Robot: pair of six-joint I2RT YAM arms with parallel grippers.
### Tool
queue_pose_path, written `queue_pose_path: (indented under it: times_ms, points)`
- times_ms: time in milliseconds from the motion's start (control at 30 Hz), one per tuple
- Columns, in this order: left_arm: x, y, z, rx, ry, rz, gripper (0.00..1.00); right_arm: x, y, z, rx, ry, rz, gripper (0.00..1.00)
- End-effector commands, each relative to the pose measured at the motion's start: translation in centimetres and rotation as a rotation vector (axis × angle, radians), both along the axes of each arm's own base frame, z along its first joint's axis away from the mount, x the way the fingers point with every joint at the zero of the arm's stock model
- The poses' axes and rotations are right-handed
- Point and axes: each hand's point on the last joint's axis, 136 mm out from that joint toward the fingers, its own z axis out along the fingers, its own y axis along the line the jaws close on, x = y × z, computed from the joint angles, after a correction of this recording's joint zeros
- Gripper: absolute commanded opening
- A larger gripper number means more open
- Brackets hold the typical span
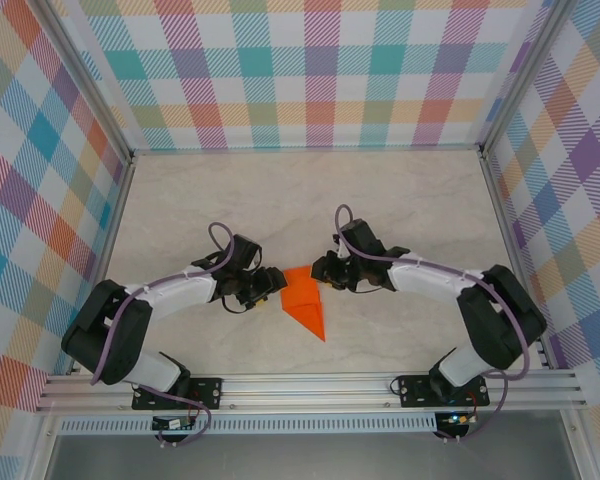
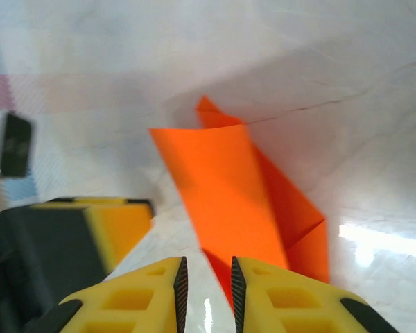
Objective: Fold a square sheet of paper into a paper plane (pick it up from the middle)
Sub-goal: Fold the wing for the fifth time at the center of the table.
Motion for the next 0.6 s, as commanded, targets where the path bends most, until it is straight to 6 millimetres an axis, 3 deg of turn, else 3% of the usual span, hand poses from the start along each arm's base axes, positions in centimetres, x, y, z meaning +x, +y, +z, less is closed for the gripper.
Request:
queue_pose_path:
  times_ms: [0,233,567]
  points:
    - [1.1,-0.4,0.6,-0.029,-0.016,0.008,0.64,-2.1,0.5,1.3,0.056,-0.007,0.116,0.24]
    - [1.6,-0.8,0.6,-0.036,-0.012,0.002,0.64,-5.4,2.5,-0.3,0.046,0.053,0.237,0.2]
    - [1.4,-0.8,0.3,-0.034,-0.003,-0.003,0.64,-5.9,1.6,-4.5,-0.044,0.126,0.215,0.19]
